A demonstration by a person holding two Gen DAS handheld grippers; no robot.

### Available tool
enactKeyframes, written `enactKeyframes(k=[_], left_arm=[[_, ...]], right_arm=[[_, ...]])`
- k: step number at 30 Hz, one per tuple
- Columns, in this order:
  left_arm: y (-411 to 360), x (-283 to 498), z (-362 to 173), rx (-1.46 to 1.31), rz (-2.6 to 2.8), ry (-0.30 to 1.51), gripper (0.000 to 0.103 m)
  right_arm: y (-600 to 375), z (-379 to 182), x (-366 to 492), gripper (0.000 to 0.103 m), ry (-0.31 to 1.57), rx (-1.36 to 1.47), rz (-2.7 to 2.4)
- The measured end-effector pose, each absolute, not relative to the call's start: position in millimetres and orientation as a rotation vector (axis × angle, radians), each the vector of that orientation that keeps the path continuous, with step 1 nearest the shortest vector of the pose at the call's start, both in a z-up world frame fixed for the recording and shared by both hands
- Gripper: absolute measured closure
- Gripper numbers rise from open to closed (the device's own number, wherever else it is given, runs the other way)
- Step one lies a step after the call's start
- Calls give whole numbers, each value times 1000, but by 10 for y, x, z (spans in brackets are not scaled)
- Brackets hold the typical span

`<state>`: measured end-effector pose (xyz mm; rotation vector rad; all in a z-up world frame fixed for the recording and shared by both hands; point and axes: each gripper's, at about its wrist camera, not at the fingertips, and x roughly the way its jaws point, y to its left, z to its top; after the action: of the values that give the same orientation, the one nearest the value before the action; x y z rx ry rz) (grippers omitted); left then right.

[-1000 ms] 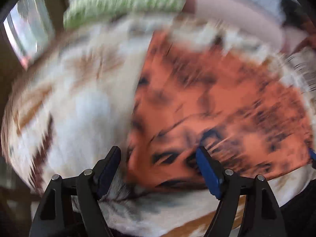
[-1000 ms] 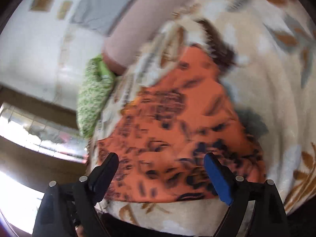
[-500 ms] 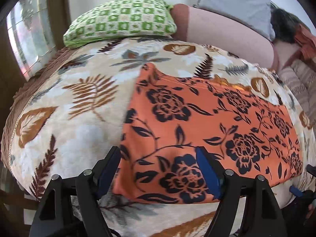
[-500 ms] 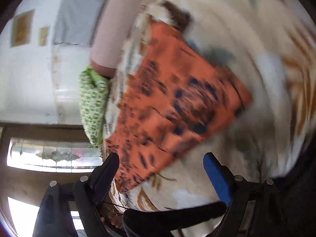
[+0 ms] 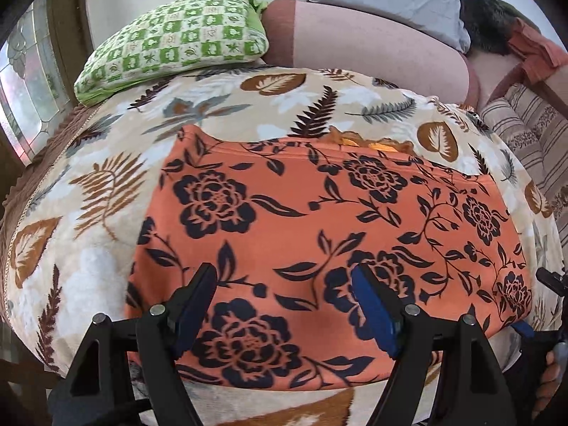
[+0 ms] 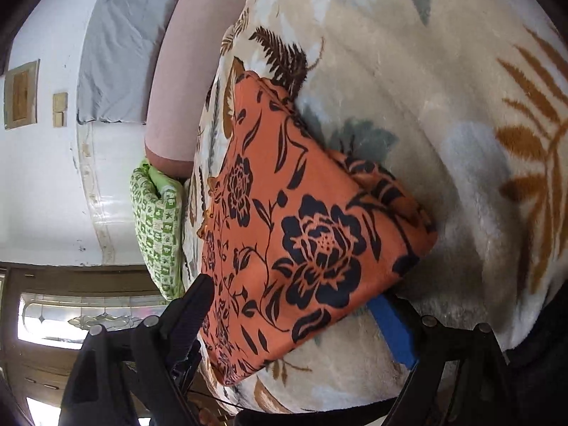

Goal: Fold small clothes

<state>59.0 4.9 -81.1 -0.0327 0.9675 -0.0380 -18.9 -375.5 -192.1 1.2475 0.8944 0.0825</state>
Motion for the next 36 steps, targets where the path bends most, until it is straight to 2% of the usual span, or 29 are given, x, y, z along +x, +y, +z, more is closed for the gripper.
enactKeyframes(k=[16,19,21,22,24,25,26,27,28,29,33,34,35,36], left_arm=[[-121,726,-816,-61,-73,971,24],[-311,823,-950,-19,-106,994,24],[-431,937,-1224,57,-82,1076,24],[-481,955,-1324,98,-72,1085,19],[-556,913,-1303,159,-57,1025,18],[-558,916,-1283,157,-57,1030,18],[-539,926,-1260,139,-58,1038,18],[-507,932,-1236,112,-59,1049,18],[-484,932,-1215,93,-58,1052,18],[-460,920,-1193,79,-54,1047,18],[-491,888,-1284,102,-50,1038,18],[-506,874,-1262,110,-48,1031,19],[-505,866,-1216,98,-48,1039,19],[-489,857,-1143,57,-62,1039,19]], right_arm=[[-3717,-1923,-169,13,885,1263,16],[-3792,-1987,-162,13,861,1316,-10],[-3804,-1943,-101,13,850,1282,-11],[-3809,-1930,-70,13,843,1265,-5],[-3795,-1907,-4,14,838,1229,32],[-3777,-1878,20,23,840,1202,45],[-3757,-1856,26,39,843,1183,50],[-3741,-1825,26,48,848,1151,51],[-3728,-1793,24,69,857,1105,42],[-3723,-1792,21,73,864,1084,44],[-3692,-2026,60,68,940,1115,73],[-3708,-2015,30,63,914,1145,68],[-3708,-1990,35,45,907,1156,83],[-3695,-1908,47,37,887,1138,106]])
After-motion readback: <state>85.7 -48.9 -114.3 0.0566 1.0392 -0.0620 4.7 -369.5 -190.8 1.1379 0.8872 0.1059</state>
